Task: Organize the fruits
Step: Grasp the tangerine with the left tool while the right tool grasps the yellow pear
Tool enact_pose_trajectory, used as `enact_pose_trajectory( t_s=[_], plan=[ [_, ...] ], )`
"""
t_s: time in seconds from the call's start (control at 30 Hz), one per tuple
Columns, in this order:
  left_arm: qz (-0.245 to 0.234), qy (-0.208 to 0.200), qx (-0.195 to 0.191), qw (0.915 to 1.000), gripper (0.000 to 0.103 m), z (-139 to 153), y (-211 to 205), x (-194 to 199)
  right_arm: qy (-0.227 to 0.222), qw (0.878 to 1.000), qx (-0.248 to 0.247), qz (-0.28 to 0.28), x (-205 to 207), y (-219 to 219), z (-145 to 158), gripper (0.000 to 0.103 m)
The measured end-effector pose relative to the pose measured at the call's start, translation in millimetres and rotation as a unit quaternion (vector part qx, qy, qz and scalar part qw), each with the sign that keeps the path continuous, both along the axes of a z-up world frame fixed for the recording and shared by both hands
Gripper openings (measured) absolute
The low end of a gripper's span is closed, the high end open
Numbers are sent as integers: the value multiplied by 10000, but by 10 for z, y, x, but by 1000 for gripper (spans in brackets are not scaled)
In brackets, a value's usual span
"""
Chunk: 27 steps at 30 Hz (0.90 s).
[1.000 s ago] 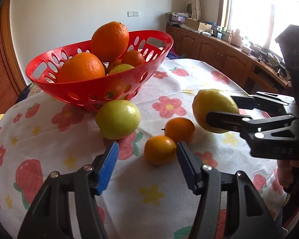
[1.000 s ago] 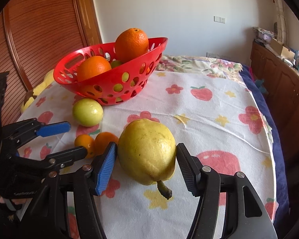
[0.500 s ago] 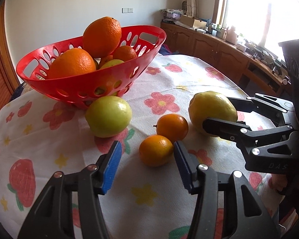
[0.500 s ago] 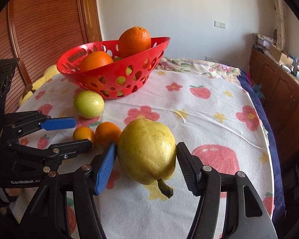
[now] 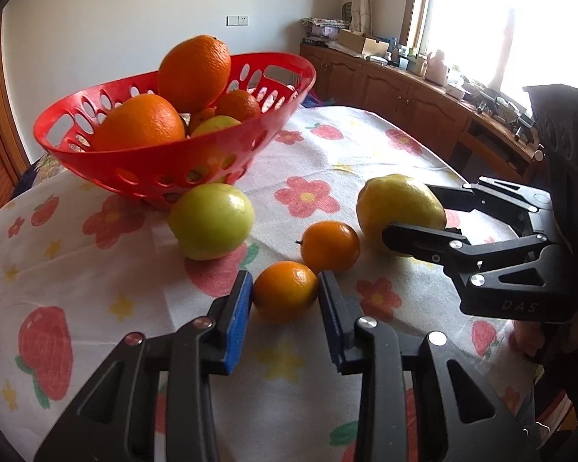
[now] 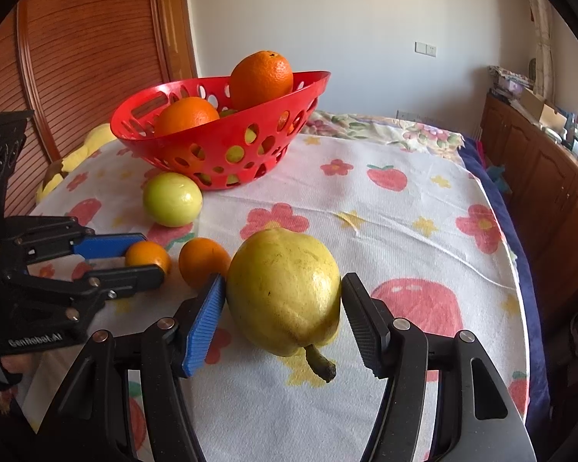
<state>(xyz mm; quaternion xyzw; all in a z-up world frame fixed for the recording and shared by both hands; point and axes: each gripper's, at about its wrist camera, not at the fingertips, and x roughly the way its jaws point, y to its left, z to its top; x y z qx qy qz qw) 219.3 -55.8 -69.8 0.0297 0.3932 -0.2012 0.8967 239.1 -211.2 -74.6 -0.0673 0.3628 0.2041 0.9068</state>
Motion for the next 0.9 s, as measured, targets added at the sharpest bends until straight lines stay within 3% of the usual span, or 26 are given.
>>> enact_pose_trajectory(
  t_s=[0.43, 0.9],
  plan=[
    [274, -275, -146, 9991, 33, 51, 510, 1, 97, 9999, -117, -41, 26, 16, -35, 64],
    [240, -378, -330, 9985, 33, 97, 583, -2, 97, 9998, -150, -42, 32, 18, -32, 63]
  ],
)
